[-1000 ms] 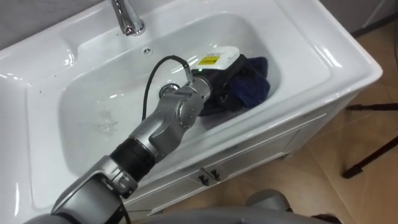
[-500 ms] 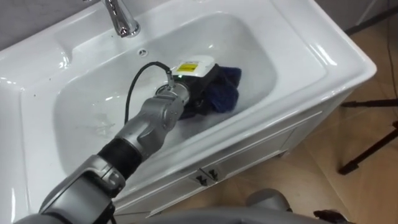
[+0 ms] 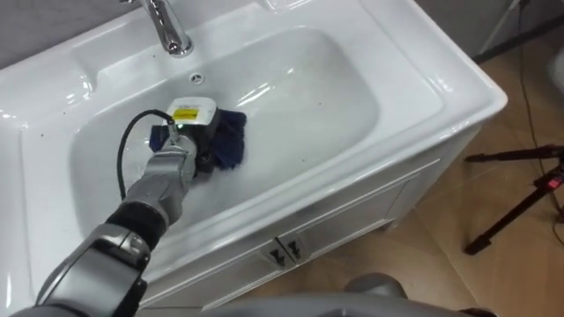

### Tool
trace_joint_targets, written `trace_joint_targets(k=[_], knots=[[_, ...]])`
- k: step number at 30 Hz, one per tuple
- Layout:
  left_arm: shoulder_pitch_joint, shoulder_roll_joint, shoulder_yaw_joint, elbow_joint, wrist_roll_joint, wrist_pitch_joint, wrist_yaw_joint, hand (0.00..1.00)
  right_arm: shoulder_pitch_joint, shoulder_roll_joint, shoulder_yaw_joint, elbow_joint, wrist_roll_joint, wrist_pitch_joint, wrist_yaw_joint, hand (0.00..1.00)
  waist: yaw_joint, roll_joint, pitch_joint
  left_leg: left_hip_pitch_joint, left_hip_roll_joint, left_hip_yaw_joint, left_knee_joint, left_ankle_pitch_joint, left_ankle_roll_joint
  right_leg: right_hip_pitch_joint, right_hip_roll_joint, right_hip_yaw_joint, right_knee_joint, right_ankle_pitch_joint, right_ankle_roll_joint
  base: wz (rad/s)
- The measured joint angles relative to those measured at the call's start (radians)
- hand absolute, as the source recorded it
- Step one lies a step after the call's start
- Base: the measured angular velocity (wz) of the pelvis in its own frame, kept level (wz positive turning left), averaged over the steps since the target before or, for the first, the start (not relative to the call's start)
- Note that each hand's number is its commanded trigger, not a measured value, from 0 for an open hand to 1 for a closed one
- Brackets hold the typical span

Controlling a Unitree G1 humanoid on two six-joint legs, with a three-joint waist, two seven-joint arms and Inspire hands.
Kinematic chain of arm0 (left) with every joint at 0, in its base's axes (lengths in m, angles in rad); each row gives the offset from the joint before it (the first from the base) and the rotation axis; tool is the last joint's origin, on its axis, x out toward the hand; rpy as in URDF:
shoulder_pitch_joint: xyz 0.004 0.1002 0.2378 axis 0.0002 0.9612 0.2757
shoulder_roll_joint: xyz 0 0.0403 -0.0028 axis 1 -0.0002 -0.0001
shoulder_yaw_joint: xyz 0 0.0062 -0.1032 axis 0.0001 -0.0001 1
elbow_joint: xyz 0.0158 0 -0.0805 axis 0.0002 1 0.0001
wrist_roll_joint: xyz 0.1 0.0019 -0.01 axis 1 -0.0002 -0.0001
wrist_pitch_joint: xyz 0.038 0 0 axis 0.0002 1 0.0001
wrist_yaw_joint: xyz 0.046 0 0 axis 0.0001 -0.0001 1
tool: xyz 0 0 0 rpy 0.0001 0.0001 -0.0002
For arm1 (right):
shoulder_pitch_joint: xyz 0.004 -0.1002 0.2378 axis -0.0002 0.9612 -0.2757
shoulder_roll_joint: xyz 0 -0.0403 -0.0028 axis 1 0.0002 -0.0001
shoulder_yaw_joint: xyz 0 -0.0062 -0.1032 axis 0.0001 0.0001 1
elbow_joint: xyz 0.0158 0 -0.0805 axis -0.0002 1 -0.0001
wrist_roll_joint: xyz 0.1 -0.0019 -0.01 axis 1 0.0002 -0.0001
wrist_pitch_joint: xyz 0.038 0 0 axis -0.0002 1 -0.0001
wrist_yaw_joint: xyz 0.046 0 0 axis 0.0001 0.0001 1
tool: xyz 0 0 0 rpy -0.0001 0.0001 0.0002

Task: Wipe basin

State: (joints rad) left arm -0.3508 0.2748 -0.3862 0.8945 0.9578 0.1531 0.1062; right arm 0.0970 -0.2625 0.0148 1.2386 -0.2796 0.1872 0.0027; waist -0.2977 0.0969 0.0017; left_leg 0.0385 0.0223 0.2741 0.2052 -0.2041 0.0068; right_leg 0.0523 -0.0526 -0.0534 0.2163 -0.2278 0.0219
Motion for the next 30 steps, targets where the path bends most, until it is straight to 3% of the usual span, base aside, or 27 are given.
trace_joint_targets(k=[3,5,9,15,19,22,24,30], knots=[[0.016,0.048,0.016,0.006,0.000,0.000,0.018,1.00,0.000,-0.003,-0.010,-0.010,-0.001,0.003,-0.011,0.00,0.009,0.010,-0.0006,0.000,0.000,-0.002,0.001,0.001,0.000,-0.003,0.001,0.000,0.000,0.000,0.000,0.01],[0.025,0.055,0.061,0.012,0.000,0.000,0.023,1.00,0.004,-0.004,-0.039,-0.011,-0.008,0.002,-0.016,0.00,0.022,0.016,-0.0034,0.000,0.000,0.000,0.000,0.001,0.000,-0.003,0.001,0.004,-0.004,0.001,-0.001,-0.06],[0.065,0.055,0.153,-0.001,-0.002,-0.001,0.039,1.00,0.014,-0.005,-0.118,-0.033,-0.047,0.006,-0.034,0.00,0.043,0.037,-0.0146,0.002,0.002,0.002,-0.006,0.002,-0.003,0.002,0.003,0.002,-0.012,0.008,-0.003,-0.04],[0.083,0.057,0.191,-0.029,-0.002,-0.001,0.031,1.00,0.021,-0.015,-0.139,-0.039,-0.063,0.002,-0.056,0.00,0.088,0.043,-0.0160,0.002,0.008,0.001,-0.007,0.005,-0.007,0.000,0.011,0.016,-0.016,0.012,-0.011,-0.08],[0.129,0.057,0.230,-0.075,-0.002,-0.002,0.037,1.00,0.024,-0.019,-0.146,-0.058,-0.126,0.012,-0.067,0.00,0.112,0.047,-0.0169,0.000,0.011,-0.001,-0.007,0.005,-0.008,0.002,0.014,0.019,-0.015,0.013,-0.014,-0.08],[0.204,0.059,0.286,-0.162,-0.002,-0.002,0.040,1.00,0.026,-0.020,-0.170,-0.090,-0.127,0.005,-0.084,0.00,0.117,0.050,-0.0189,0.008,0.015,-0.003,-0.008,0.007,-0.012,0.017,0.020,0.019,-0.032,0.017,-0.020,0.00],[0.222,0.059,0.286,-0.179,-0.002,-0.004,0.043,1.00,0.028,-0.022,-0.176,-0.096,-0.128,0.003,-0.092,0.00,0.131,0.058,-0.0234,0.010,0.017,-0.006,-0.007,0.007,-0.012,0.019,0.021,0.018,-0.032,0.017,-0.020,0.00],[0.263,0.059,0.286,-0.209,-0.002,-0.004,0.058,1.00,0.042,-0.025,-0.174,-0.118,-0.128,0.003,-0.097,0.00,0.142,0.070,-0.0221,0.035,0.017,-0.033,-0.024,0.014,-0.023,0.036,0.024,0.010,-0.032,0.010,-0.030,0.02]])
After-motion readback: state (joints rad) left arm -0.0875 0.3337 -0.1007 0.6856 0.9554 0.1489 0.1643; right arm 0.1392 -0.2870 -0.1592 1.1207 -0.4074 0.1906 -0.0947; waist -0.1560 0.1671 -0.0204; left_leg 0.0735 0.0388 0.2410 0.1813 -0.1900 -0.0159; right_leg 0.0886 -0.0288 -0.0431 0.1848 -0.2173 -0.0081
